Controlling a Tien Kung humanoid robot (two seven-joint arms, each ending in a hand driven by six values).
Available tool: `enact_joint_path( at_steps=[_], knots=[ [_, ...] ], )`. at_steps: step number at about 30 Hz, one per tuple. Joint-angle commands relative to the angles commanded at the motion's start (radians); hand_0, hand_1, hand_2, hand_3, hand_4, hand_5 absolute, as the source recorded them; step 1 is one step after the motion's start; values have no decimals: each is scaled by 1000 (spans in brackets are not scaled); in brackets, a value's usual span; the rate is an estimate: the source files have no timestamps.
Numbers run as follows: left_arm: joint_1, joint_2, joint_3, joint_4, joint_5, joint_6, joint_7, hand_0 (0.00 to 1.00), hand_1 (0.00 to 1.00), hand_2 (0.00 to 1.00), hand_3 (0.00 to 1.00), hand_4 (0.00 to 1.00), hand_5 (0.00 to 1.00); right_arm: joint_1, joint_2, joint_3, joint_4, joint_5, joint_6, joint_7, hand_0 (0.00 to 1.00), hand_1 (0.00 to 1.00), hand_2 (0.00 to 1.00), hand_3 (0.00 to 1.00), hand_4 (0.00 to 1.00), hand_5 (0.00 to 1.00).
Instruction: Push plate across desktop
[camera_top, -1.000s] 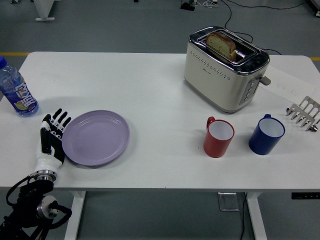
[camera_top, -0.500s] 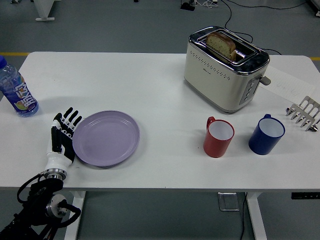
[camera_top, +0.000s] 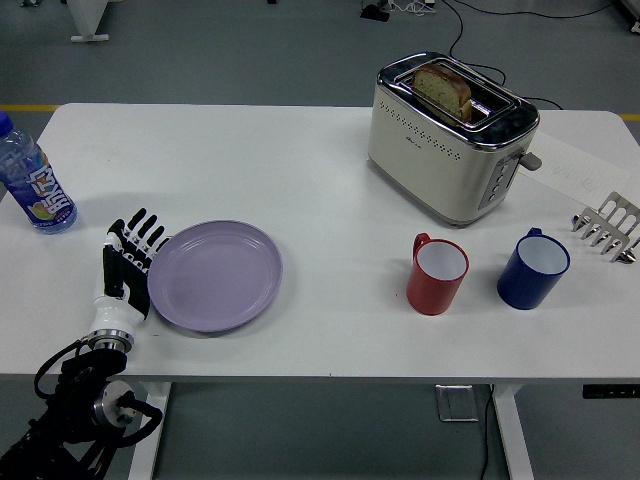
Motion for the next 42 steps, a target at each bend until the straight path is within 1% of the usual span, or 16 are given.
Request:
enact_joint_path(
  at_steps=[6,14,37,42],
  knots=[
    [1,0,23,2,-14,-4,1,818,858,862,847,506,998,0,-1,1,0,-2,0,0,590,527,615,600,358,551],
    [2,0,70,0,-31,-7,1,817,858,861,846,507,998,1,-2,0,0,-1,1,2,590,526,614,600,358,550],
    [-8,0,177,-24,-66,-8,-1,816,856,860,845,504,998,5,-4,2,-1,-5,4,4,590,527,613,600,363,548],
    [-10,0,209,-27,-75,-7,-1,816,856,860,845,504,998,5,-4,2,-2,-6,4,4,590,527,613,600,363,548]
  ],
)
